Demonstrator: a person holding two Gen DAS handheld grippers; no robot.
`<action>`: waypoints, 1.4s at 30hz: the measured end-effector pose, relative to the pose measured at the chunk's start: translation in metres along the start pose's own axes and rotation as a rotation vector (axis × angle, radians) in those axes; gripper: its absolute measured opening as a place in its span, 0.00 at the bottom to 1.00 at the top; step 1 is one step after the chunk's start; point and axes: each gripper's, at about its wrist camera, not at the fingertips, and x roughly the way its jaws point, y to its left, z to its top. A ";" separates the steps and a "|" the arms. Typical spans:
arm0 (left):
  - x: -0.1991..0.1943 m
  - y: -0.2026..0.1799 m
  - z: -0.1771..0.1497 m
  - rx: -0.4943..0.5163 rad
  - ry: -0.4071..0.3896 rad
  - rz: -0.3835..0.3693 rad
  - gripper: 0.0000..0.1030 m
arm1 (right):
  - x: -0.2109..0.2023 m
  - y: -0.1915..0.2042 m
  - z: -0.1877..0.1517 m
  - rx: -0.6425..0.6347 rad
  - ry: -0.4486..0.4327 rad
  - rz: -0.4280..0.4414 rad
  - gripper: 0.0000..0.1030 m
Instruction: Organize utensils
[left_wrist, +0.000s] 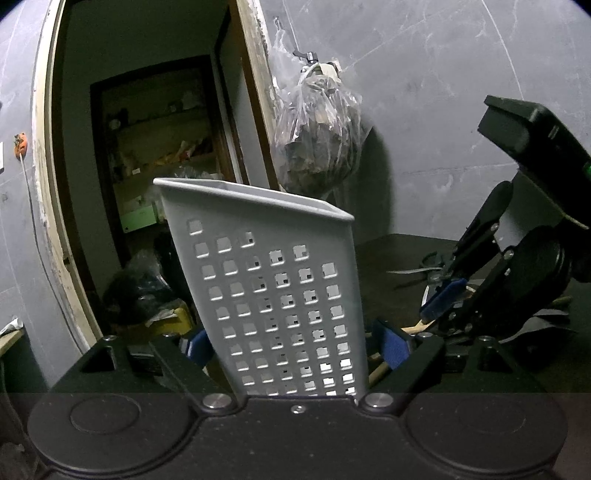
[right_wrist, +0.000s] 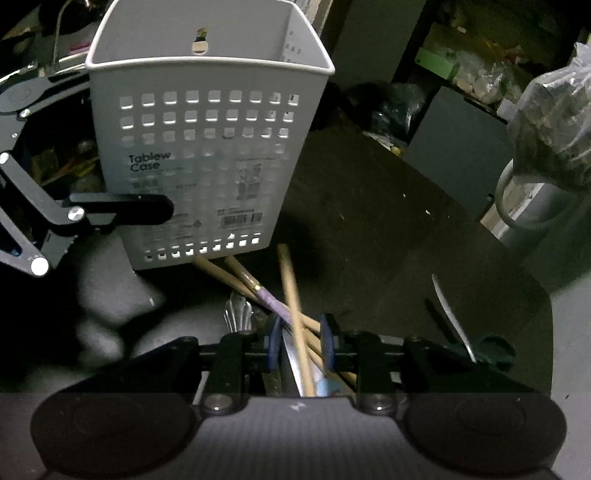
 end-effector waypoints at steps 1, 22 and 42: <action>0.000 0.000 0.000 -0.001 0.003 -0.002 0.84 | 0.000 0.002 -0.001 0.008 0.001 -0.005 0.24; 0.006 0.002 -0.003 -0.013 0.027 -0.016 0.82 | -0.003 0.001 -0.004 0.138 0.013 0.086 0.33; 0.005 0.005 -0.007 -0.023 0.034 -0.009 0.79 | 0.000 0.015 0.009 0.096 -0.004 0.127 0.20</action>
